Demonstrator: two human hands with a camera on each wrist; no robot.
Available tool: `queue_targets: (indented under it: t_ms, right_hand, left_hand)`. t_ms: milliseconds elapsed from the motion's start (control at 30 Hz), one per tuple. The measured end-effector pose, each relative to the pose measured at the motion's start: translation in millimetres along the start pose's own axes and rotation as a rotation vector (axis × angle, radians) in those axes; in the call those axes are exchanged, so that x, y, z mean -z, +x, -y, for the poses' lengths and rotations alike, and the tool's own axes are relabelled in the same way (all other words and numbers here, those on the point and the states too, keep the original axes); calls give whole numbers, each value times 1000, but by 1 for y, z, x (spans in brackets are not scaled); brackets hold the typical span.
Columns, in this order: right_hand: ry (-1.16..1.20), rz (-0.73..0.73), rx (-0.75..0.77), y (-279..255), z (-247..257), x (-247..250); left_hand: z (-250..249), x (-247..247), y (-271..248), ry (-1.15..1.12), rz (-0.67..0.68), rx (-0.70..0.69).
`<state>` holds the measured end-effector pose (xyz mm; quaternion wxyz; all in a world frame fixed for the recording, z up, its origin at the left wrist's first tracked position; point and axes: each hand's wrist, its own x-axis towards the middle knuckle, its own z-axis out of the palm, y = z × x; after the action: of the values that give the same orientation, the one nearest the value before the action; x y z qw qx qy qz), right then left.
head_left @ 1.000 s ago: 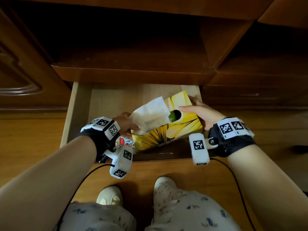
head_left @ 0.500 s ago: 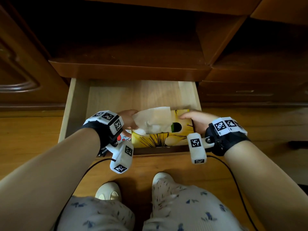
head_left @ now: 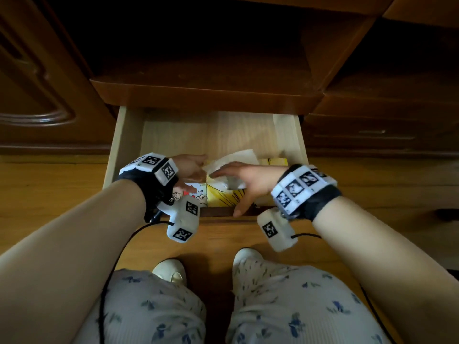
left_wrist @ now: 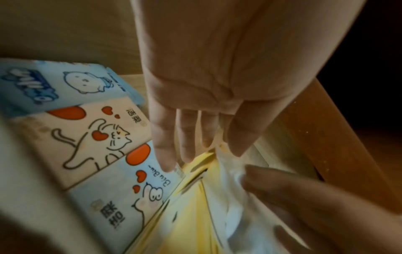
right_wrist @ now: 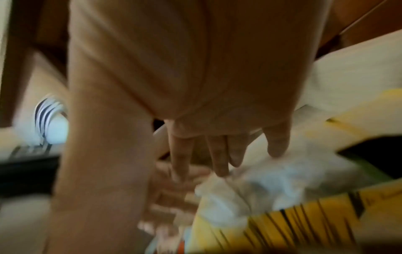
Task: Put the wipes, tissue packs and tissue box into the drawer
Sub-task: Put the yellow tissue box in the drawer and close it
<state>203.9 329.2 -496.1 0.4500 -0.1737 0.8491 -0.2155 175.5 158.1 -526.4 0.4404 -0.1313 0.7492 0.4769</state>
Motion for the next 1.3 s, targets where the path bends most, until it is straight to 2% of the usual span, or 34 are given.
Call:
queue_targets:
  t_ms: [100, 200, 333, 433, 500, 600, 767, 833, 900, 967, 1033, 1100, 1167, 1233, 1300]
  right_hand:
    - [-224, 29, -6, 17, 10, -6]
    - [-371, -2, 71, 22, 12, -9]
    - [-526, -147, 201, 21, 10, -11]
    - [-549, -228, 235, 25, 4, -3]
    - [-540, -285, 204, 29, 1, 7]
    - [-521, -413, 109, 31, -5, 26]
    - [-461, -769, -217, 39, -18, 34]
    - [-351, -767, -320, 48, -23, 29]
    - [-154, -722, -359, 53, -29, 27]
    - [42, -701, -351, 57, -35, 31]
    - [249, -667, -355, 64, -36, 37]
    - [525, -660, -355, 71, -32, 46]
    - [742, -668, -351, 77, -31, 57]
    - [846, -673, -339, 79, -31, 58]
    - [835, -681, -307, 80, -35, 53]
  left_hand:
    - [1, 7, -2, -105, -34, -23]
    - [-1, 12, -6, -226, -73, -32]
    - [1, 19, -4, -266, -134, -42]
    - [-2, 21, -6, -356, -163, -113]
    - [-5, 22, -7, -424, -165, -168]
    - [-11, 24, -5, -432, -81, -182]
    - [-10, 17, -2, -212, 28, -44]
    - [-9, 16, 1, -186, -38, 24]
    - [-8, 23, 5, -65, -205, 31]
    - [-12, 29, 11, -9, -354, -74]
    - [-18, 35, 22, -230, -327, -116]
    - [-25, 34, 28, -430, -363, -161]
    - [-30, 35, 41, -580, -393, -129]
    - [-30, 36, 48, -668, -384, -138]
    - [-29, 34, 49, -695, -369, -157]
